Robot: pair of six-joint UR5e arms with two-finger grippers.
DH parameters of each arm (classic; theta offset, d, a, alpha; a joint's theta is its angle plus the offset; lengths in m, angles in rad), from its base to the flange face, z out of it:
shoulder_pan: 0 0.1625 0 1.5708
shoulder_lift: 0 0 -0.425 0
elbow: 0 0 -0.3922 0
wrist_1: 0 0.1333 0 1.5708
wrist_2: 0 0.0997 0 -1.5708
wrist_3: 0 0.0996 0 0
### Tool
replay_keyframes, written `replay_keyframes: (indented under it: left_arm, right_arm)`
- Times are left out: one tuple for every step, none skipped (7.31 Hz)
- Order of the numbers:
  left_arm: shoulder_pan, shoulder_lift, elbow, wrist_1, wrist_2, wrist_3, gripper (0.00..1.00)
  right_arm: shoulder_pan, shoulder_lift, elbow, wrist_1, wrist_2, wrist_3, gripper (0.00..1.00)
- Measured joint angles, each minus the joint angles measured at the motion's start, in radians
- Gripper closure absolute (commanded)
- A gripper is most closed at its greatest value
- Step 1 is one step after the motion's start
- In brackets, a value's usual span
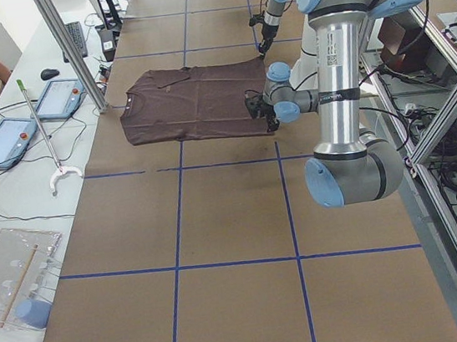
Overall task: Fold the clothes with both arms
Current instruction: 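Grasp the bottom hem corners with both grippers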
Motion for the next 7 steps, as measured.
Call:
replay_keyframes:
  left_arm:
    - [0.011, 0.003, -0.001, 0.011, 0.002, -0.002, 0.21]
    - [0.015, 0.005, 0.000, 0.016, 0.002, -0.003, 0.23]
    - [0.016, 0.006, 0.002, 0.018, 0.003, -0.003, 0.26]
    - [0.016, 0.008, 0.006, 0.018, 0.002, -0.003, 0.32]
    - [0.017, 0.009, 0.008, 0.022, 0.002, -0.003, 0.47]
    - [0.017, 0.008, 0.009, 0.029, 0.001, -0.002, 0.50]
    - [0.018, 0.008, 0.011, 0.035, 0.000, -0.002, 0.69]
  right_arm:
    - [0.000, 0.001, 0.000, 0.000, -0.001, 0.000, 1.00]
    - [0.001, 0.001, 0.001, 0.000, -0.001, 0.001, 1.00]
    - [0.001, 0.000, 0.001, 0.000, -0.001, 0.001, 1.00]
    - [0.001, -0.001, 0.001, 0.000, -0.001, 0.001, 1.00]
    - [0.001, -0.002, 0.001, 0.000, -0.001, 0.002, 1.00]
    - [0.002, -0.004, 0.001, 0.000, -0.001, 0.002, 1.00]
    - [0.002, -0.005, 0.003, 0.000, -0.001, 0.002, 1.00]
